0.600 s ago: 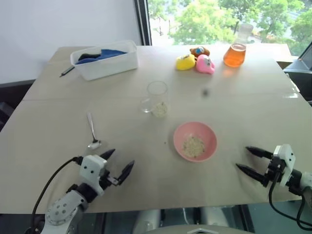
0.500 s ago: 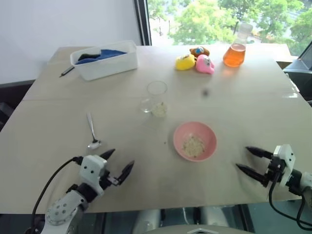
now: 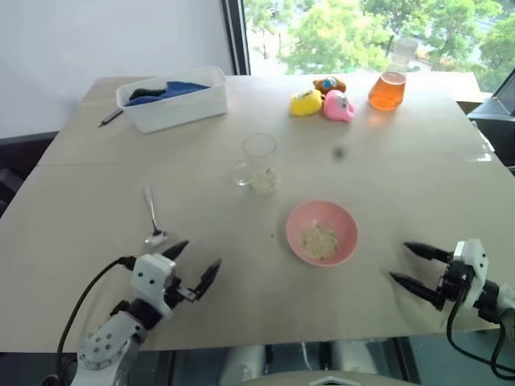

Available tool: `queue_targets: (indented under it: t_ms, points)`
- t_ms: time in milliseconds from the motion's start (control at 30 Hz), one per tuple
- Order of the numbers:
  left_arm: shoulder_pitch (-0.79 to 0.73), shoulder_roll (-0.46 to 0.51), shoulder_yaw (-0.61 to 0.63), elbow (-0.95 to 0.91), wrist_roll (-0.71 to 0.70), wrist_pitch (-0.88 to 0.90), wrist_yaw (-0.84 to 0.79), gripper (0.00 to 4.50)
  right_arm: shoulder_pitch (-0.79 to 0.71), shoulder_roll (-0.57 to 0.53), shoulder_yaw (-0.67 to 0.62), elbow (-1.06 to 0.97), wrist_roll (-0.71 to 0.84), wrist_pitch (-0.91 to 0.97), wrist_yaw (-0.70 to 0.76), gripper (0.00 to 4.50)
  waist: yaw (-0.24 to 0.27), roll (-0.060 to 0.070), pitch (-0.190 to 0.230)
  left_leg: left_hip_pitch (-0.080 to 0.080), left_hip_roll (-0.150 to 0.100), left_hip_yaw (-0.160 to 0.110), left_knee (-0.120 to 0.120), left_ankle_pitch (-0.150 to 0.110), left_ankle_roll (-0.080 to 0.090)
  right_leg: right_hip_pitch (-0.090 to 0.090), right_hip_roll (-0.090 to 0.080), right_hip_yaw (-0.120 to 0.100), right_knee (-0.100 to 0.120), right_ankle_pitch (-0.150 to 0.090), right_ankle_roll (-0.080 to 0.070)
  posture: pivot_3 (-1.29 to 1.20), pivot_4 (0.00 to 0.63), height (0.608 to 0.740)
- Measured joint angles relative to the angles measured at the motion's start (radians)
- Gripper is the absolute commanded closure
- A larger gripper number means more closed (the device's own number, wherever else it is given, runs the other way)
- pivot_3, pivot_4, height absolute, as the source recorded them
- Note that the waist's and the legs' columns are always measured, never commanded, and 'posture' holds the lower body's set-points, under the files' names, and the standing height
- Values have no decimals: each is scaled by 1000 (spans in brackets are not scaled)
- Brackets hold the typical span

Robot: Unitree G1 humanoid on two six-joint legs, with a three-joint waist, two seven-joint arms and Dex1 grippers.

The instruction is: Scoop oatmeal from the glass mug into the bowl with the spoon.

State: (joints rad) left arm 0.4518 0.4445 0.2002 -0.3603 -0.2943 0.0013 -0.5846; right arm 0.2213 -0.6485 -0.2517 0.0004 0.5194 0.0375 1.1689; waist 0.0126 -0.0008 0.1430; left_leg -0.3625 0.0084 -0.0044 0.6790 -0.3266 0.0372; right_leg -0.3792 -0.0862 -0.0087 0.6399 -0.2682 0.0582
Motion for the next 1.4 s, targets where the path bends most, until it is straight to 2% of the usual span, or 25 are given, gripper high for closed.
queue_targets:
  t_ms: [233,567,733,833,967,1133,1400]
  points:
    - [-36,-8,-4,8,10,20,35,42,-37,-6,0,0,28,49,3,0,-1,1,0,0,0,0,0,0,0,0,0,0,0,1,2,0,150,740]
    - [-141,-62,-1,-103,-26,168,155,42,-176,-126,2,-78,117,286,31,0,1,0,1,-1,0,-2,2,0,0,0,-1,0,1,2,3,0,150,740]
    - [-261,-77,87,-233,-81,371,325,42,-344,-195,4,-191,235,475,11,0,0,2,3,-2,0,-4,4,0,-1,0,1,-1,2,2,3,0,150,740]
    - [-345,-39,228,-237,-72,553,473,42,-450,-169,83,-340,310,578,-25,0,-2,1,4,-4,0,-7,4,1,-2,-1,5,-3,2,2,3,0,150,740]
    - [-326,-20,275,-233,-61,697,529,42,-489,-141,154,-415,321,593,-40,0,0,0,5,-5,-4,-10,4,3,-5,-2,4,-2,1,2,3,0,150,740]
    - [-338,-21,282,-197,-68,826,543,42,-524,-131,220,-437,269,551,-25,0,5,-9,10,-7,-7,-13,6,3,-6,-2,1,-4,1,2,3,0,150,740]
    - [-394,-16,209,-167,-60,891,522,42,-525,-124,233,-416,226,504,-20,0,0,-9,10,-7,-6,-15,5,5,-9,-2,1,-4,2,2,3,0,150,740]
